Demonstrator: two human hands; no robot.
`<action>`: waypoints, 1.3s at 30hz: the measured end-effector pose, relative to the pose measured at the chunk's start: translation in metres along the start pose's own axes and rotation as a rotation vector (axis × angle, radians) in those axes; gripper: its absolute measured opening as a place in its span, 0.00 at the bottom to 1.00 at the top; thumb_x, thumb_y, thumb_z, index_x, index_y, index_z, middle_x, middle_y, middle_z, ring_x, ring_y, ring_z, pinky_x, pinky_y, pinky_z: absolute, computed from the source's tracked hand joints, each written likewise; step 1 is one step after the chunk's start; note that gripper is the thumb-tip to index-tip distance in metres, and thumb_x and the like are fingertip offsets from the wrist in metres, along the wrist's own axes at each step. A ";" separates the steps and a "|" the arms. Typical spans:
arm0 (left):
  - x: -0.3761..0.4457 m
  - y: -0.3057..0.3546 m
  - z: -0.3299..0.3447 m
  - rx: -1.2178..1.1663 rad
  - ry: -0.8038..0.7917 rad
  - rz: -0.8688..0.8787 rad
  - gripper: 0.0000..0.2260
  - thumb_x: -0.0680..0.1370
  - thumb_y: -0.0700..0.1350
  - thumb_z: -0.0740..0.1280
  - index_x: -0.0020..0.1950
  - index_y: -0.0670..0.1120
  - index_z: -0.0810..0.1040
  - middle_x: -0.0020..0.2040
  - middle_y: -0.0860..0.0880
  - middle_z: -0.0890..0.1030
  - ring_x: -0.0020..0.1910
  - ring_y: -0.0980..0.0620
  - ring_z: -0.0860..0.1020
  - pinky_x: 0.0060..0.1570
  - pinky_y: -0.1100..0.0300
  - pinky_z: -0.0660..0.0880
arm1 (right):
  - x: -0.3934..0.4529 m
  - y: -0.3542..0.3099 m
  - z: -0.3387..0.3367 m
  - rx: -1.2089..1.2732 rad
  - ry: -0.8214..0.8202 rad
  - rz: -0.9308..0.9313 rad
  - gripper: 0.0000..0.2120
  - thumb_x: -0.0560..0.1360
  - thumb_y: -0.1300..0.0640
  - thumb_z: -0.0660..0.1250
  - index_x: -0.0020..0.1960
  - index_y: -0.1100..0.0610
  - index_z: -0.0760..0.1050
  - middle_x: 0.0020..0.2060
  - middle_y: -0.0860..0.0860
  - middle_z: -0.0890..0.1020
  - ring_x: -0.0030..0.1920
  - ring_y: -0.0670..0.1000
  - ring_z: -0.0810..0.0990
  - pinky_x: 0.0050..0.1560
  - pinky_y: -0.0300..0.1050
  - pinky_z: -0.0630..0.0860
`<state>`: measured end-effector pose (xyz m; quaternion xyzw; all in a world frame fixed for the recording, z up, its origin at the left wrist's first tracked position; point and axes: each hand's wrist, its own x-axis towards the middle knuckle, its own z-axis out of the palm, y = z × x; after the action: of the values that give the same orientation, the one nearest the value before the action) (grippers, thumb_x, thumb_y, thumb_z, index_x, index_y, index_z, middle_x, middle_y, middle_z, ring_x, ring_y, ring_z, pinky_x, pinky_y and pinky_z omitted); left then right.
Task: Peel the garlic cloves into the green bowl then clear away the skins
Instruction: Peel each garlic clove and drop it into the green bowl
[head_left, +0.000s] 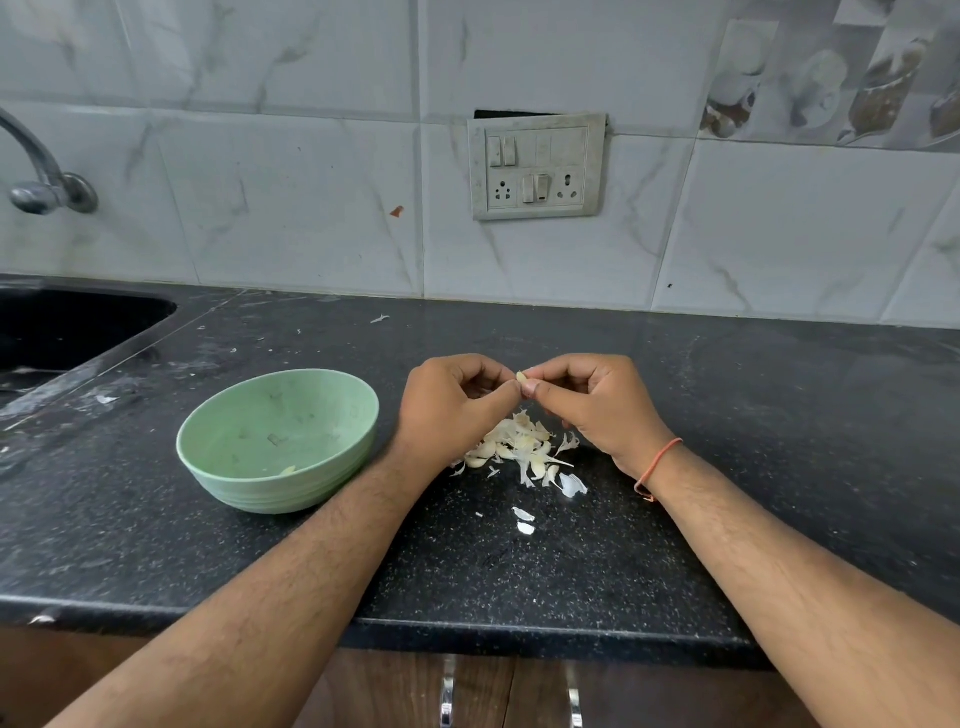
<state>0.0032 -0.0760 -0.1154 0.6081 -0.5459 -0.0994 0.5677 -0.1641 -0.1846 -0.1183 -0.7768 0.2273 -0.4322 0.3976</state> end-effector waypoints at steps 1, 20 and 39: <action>0.000 0.000 0.000 -0.010 -0.001 -0.002 0.03 0.76 0.44 0.78 0.42 0.50 0.88 0.31 0.61 0.82 0.29 0.66 0.77 0.32 0.73 0.70 | 0.000 0.000 -0.001 -0.043 -0.001 -0.030 0.04 0.76 0.60 0.79 0.51 0.56 0.89 0.40 0.45 0.89 0.38 0.42 0.85 0.39 0.36 0.78; 0.002 -0.003 0.001 -0.215 -0.064 -0.090 0.05 0.75 0.41 0.77 0.40 0.46 0.86 0.35 0.48 0.85 0.32 0.58 0.75 0.33 0.63 0.72 | -0.006 -0.003 0.002 0.126 -0.053 0.032 0.04 0.76 0.62 0.78 0.51 0.57 0.89 0.36 0.56 0.87 0.33 0.52 0.80 0.33 0.43 0.76; 0.004 -0.005 0.000 -0.252 -0.071 -0.136 0.08 0.70 0.51 0.73 0.42 0.48 0.86 0.42 0.40 0.85 0.39 0.51 0.79 0.45 0.42 0.82 | -0.003 -0.005 0.005 0.338 -0.109 0.215 0.07 0.77 0.59 0.77 0.55 0.57 0.88 0.42 0.57 0.87 0.36 0.52 0.79 0.33 0.43 0.74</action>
<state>0.0075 -0.0801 -0.1172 0.5638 -0.5064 -0.2266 0.6119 -0.1609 -0.1777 -0.1170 -0.6926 0.2112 -0.3766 0.5778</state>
